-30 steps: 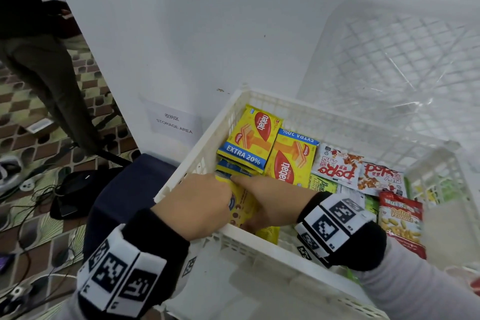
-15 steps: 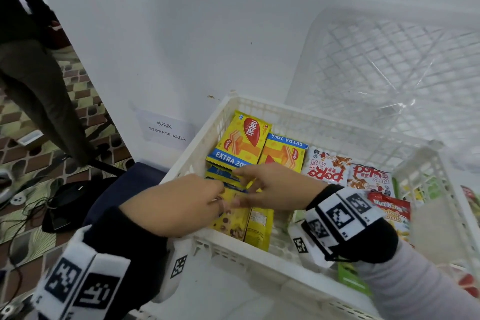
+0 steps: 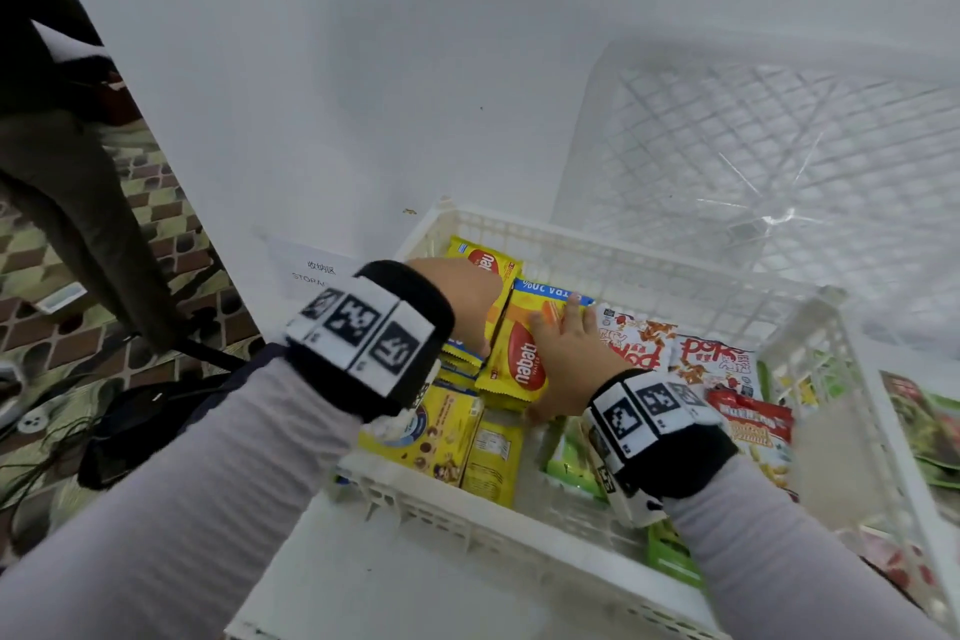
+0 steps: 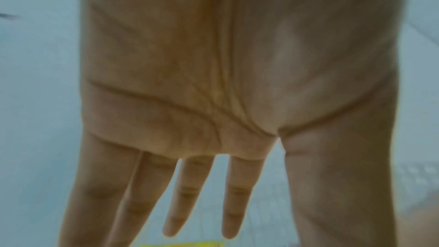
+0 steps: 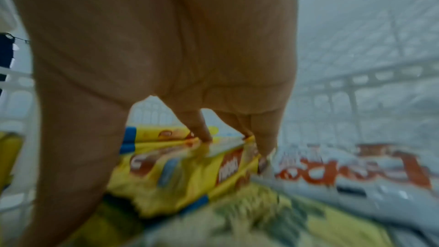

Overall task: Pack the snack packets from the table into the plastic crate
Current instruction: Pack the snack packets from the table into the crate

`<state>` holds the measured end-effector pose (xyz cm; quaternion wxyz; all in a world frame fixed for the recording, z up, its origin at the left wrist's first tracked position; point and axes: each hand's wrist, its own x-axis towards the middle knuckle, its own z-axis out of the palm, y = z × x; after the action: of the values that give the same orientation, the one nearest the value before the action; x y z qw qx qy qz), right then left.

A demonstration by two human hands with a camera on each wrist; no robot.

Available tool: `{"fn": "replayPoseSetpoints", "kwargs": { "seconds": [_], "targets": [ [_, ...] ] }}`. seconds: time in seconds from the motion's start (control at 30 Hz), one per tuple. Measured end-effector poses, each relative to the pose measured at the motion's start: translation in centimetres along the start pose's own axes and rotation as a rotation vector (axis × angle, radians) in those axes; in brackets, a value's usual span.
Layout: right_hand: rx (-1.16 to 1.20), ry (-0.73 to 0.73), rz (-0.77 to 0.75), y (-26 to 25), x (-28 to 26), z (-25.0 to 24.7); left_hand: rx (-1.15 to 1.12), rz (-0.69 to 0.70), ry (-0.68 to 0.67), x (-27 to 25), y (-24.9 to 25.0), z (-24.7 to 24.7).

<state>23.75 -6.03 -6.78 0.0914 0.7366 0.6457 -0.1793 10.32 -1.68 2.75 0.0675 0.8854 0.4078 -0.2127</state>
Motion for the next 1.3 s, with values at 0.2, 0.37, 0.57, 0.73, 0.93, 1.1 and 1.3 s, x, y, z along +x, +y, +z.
{"fn": "replayPoseSetpoints", "kwargs": {
  "seconds": [0.2, 0.37, 0.57, 0.73, 0.93, 1.1, 1.3],
  "targets": [
    [0.042, 0.046, 0.01, -0.1, 0.9, 0.9, 0.153, -0.093, -0.18, 2.5, 0.6, 1.0],
    [0.054, 0.052, 0.004, -0.1, 1.1, 1.1, 0.196, -0.106, -0.166, 2.8, 0.6, 1.9],
    [0.059, 0.068, 0.005, 0.0, 1.2, 1.1, 0.149, -0.108, -0.136, 2.9, 0.6, 2.6],
    [0.053, 0.062, 0.007, 0.1, 1.1, 1.0, 0.031, -0.116, -0.072, 2.6, 0.1, 2.2],
    [0.103, 0.042, 0.003, 0.0, 0.1, -0.4, -0.069, -0.106, 0.142, 1.2, -0.9, 1.1],
    [0.049, 0.13, -0.037, 0.5, -2.1, -4.0, -0.14, -0.105, 0.33, -0.3, -1.5, -0.4],
    [-0.018, 0.242, -0.061, 1.3, -7.4, -7.9, -0.241, -0.054, 0.492, -3.6, 0.0, -1.5]
  ]
}}
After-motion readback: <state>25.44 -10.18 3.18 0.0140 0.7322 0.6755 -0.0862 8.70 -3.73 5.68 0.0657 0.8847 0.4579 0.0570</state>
